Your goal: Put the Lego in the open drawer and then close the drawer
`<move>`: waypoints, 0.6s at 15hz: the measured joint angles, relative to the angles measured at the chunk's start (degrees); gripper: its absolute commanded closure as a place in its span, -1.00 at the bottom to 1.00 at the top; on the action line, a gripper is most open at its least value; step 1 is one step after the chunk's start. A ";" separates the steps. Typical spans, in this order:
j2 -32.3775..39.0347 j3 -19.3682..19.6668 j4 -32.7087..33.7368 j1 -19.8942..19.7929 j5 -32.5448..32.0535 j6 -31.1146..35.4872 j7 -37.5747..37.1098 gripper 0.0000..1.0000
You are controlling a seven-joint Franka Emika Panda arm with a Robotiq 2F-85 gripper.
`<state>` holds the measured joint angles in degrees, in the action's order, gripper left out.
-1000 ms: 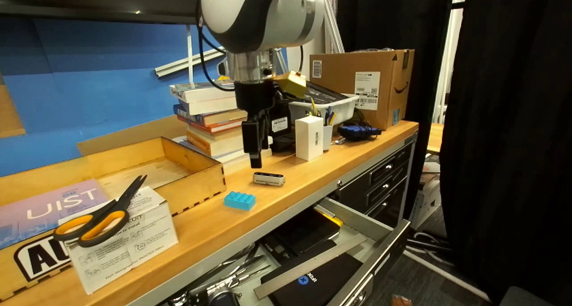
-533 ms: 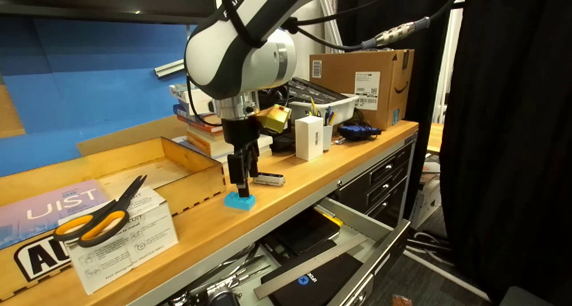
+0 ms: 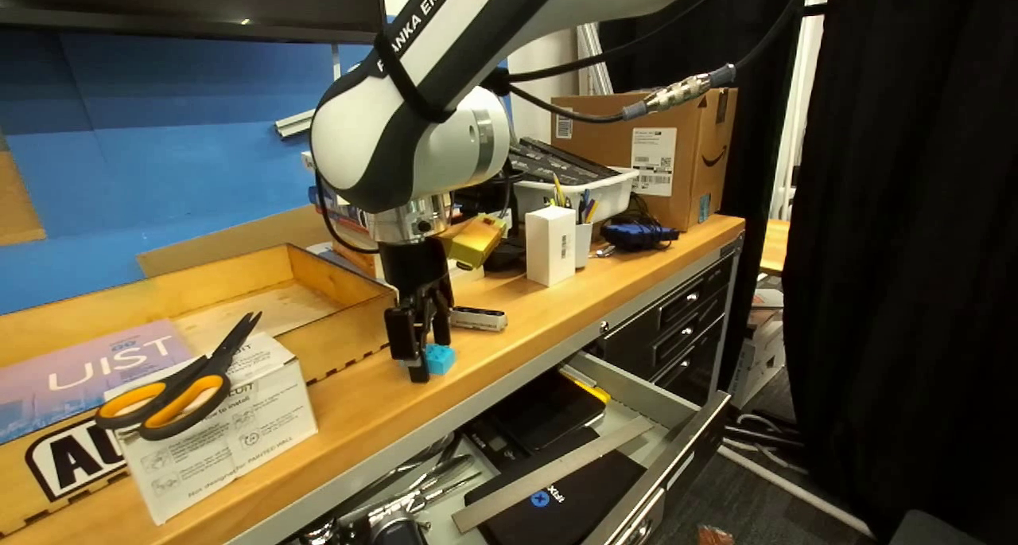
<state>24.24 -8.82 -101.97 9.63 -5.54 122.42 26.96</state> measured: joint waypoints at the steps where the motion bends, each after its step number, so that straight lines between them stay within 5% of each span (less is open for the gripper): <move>1: -0.03 0.02 -0.05 -0.03 -0.30 0.74 -0.87 0.02; 6: -2.67 0.07 -3.71 -0.50 -1.31 5.79 -2.96 0.77; 9: -7.26 -0.67 -10.24 -1.78 -0.81 6.40 0.10 0.78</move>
<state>16.98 -9.48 -112.21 7.85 -6.35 128.82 27.06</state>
